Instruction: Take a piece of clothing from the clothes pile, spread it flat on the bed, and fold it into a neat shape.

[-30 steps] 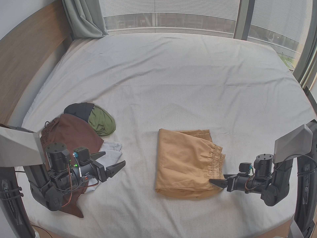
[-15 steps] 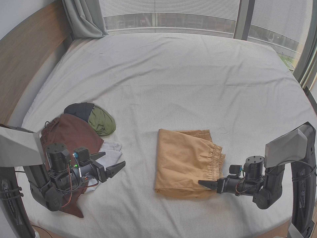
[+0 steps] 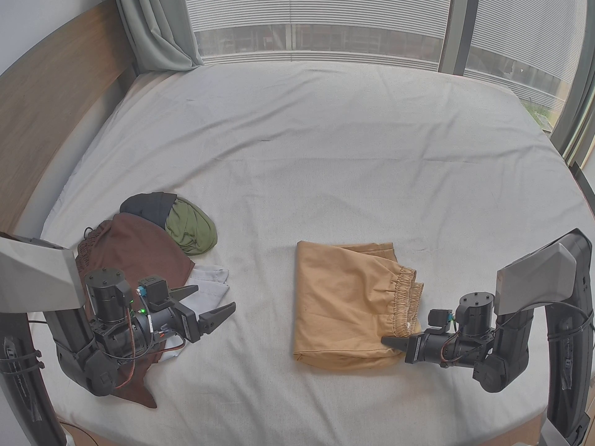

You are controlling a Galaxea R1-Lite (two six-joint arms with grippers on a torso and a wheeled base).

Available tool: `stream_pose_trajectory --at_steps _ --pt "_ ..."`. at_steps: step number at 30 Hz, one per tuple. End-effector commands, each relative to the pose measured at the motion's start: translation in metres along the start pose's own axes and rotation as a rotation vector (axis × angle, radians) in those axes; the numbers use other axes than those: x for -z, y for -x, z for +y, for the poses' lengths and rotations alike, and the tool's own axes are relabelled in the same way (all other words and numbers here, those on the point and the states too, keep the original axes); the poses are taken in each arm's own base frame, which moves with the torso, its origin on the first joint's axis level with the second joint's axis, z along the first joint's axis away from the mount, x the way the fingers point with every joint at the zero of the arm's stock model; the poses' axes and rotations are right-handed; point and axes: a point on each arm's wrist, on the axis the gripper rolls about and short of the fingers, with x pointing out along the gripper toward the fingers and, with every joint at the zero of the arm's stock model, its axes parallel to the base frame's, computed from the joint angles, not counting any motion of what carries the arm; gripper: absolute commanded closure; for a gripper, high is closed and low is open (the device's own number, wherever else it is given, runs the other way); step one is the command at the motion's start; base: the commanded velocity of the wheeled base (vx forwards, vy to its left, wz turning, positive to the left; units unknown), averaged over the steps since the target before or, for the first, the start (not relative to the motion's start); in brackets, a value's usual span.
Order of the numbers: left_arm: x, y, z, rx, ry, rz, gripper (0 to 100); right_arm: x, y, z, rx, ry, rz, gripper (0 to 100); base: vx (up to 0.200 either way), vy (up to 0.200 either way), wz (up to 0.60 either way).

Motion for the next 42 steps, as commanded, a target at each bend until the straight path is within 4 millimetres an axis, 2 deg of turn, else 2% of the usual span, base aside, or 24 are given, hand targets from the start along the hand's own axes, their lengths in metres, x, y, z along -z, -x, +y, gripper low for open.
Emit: stream_pose_trajectory --at_steps 1,4,9,17,22,42 --pt "0.0 0.0 0.0 0.0 0.0 -0.001 0 -0.001 -0.001 0.003 -0.009 0.009 -0.004 100 0.0 0.0 0.0" --pt "-0.001 0.0 0.0 0.0 -0.001 -0.002 0 -0.004 0.0 0.008 -0.027 0.019 -0.009 100 0.0 0.0 0.0" --pt "-0.001 0.0 0.0 0.002 0.0 -0.003 0 -0.021 0.011 0.023 -0.113 0.043 -0.042 100 0.0 0.0 0.0" --pt "-0.001 0.001 0.001 -0.001 0.001 -0.005 0 -0.047 0.034 0.054 -0.26 0.078 -0.098 100 0.0 0.0 0.0" --pt "0.0 0.001 0.0 -0.001 0.001 0.0 0 -0.056 0.042 0.07 -0.319 0.059 -0.117 100 0.0 0.0 0.0" --pt "-0.001 0.001 -0.001 0.002 0.0 -0.003 0 -0.061 0.044 0.077 -0.341 0.078 -0.133 100 0.0 0.0 0.0"
